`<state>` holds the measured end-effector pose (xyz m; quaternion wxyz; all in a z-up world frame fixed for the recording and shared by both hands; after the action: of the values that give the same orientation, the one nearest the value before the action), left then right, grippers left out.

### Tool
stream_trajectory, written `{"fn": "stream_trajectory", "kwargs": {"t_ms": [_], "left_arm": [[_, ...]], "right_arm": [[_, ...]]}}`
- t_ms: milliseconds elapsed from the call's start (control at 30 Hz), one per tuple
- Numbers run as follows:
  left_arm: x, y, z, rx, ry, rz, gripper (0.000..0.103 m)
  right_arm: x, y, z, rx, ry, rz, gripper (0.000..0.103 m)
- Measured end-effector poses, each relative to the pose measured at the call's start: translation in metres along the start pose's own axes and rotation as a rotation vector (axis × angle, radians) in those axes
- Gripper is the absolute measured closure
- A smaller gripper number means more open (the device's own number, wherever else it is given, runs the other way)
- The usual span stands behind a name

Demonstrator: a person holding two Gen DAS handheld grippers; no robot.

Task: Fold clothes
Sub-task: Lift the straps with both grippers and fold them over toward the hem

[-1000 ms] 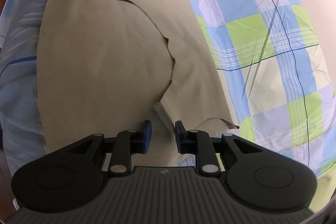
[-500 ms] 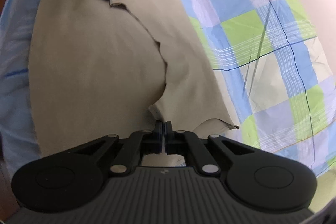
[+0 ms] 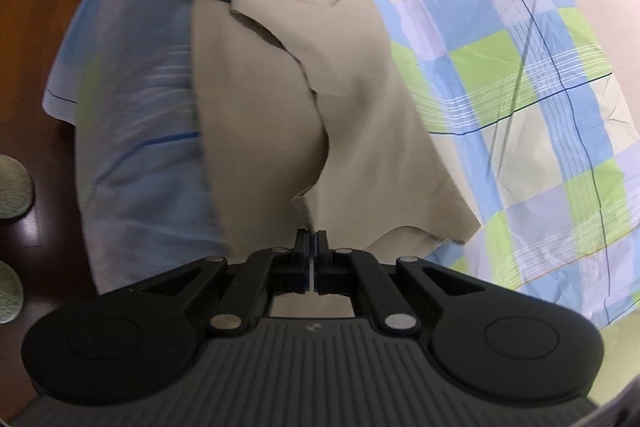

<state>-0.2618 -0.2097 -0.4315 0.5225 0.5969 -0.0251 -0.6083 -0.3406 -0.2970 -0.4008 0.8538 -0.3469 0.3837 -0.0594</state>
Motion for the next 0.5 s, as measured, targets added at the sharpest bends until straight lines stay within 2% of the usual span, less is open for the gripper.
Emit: {"fn": "stream_trajectory", "kwargs": {"t_ms": [300, 500], "left_arm": [[-0.019, -0.002, 0.009, -0.028, -0.021, 0.020, 0.103], [-0.009, -0.021, 0.005, -0.032, 0.024, 0.021, 0.103]], "right_arm": [[-0.012, 0.009, 0.009, 0.038, 0.011, -0.018, 0.103], [-0.010, 0.020, 0.001, -0.004, 0.039, -0.015, 0.103]]}}
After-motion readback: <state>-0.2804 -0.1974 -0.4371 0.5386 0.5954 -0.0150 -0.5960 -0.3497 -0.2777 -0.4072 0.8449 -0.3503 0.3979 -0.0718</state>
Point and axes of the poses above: each gripper's, at about its wrist camera, not at the fingertips, and x roughly the way its jaws point, y to its left, z to its top, the point moved 8 cm from there along x, roughly the way its jaws point, and after that the axes turned 7 degrees about -y, right-handed, at the moved point
